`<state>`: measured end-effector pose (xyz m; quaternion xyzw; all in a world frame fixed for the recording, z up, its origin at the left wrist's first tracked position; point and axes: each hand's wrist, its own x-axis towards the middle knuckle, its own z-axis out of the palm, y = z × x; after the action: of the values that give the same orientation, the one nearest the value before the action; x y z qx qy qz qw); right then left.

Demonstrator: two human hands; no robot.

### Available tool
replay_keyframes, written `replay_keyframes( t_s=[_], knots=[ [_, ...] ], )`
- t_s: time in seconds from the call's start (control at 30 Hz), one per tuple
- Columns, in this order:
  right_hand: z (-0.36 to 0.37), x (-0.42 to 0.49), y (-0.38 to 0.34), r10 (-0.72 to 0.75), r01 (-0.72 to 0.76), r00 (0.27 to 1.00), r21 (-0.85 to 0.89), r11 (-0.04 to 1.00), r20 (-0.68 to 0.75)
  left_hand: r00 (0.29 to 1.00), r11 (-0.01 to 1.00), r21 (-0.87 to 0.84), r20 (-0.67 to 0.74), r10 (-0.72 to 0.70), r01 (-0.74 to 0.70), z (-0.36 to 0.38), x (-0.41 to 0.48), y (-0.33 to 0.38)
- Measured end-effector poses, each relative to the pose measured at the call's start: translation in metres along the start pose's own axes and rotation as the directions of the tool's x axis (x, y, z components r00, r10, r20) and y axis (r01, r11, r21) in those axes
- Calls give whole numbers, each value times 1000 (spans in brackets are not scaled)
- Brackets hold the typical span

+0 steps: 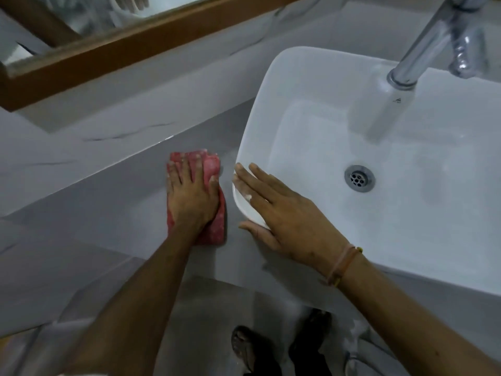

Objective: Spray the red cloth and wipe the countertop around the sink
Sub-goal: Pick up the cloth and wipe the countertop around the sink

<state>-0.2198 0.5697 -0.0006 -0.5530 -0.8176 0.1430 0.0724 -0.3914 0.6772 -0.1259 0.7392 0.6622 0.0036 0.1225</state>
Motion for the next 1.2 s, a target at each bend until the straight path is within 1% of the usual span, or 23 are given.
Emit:
replay_keyframes(
  t_s=[0.07,0.1,0.17,0.23,0.4,0.53,0.63,0.73,0.8,0.87,0.97,1.03,1.1,1.2],
  knots=[
    [0,-2,-1,-7,7,1000,-22,1000,-8,994,994,36,19,103,-104,3,-21,-4],
    [0,-2,-3,-3,3,1000,-32,999,-17,991,991,28,18,131,-132,4,-34,-10],
    [2,-3,-4,11,-13,999,-51,999,-32,990,991,8,30,136,-137,4,-55,-26],
    [4,-3,-4,19,-21,999,-66,998,-37,990,992,14,62,124,-125,2,-58,-40],
    [8,-1,-2,15,-18,999,-48,999,-48,998,998,17,13,64,-64,-11,6,-42],
    [8,1,1,2,-3,997,-10,1000,-82,991,988,84,7,132,-132,-13,66,-11],
    [7,3,5,0,1,997,18,1000,-81,980,970,142,46,195,-199,-9,79,15],
    [4,3,4,14,-12,999,43,999,-51,953,937,182,119,280,-298,-6,55,19],
    [3,2,3,13,-12,999,40,999,-47,914,892,206,148,379,-403,-2,24,18],
    [1,1,2,5,-3,998,33,999,-64,896,879,184,161,414,-439,3,-19,12],
    [1,1,1,1,2,997,38,999,-77,931,939,17,137,338,-343,4,-74,-25],
    [4,1,2,9,-5,998,57,998,-67,951,958,34,131,279,-286,-2,-82,-56],
    [7,2,3,9,-5,998,62,998,-60,967,967,89,118,226,-237,-9,-65,-73],
    [8,3,3,7,-2,995,48,999,-99,985,981,107,72,156,-163,-15,-13,-68]
  ],
)
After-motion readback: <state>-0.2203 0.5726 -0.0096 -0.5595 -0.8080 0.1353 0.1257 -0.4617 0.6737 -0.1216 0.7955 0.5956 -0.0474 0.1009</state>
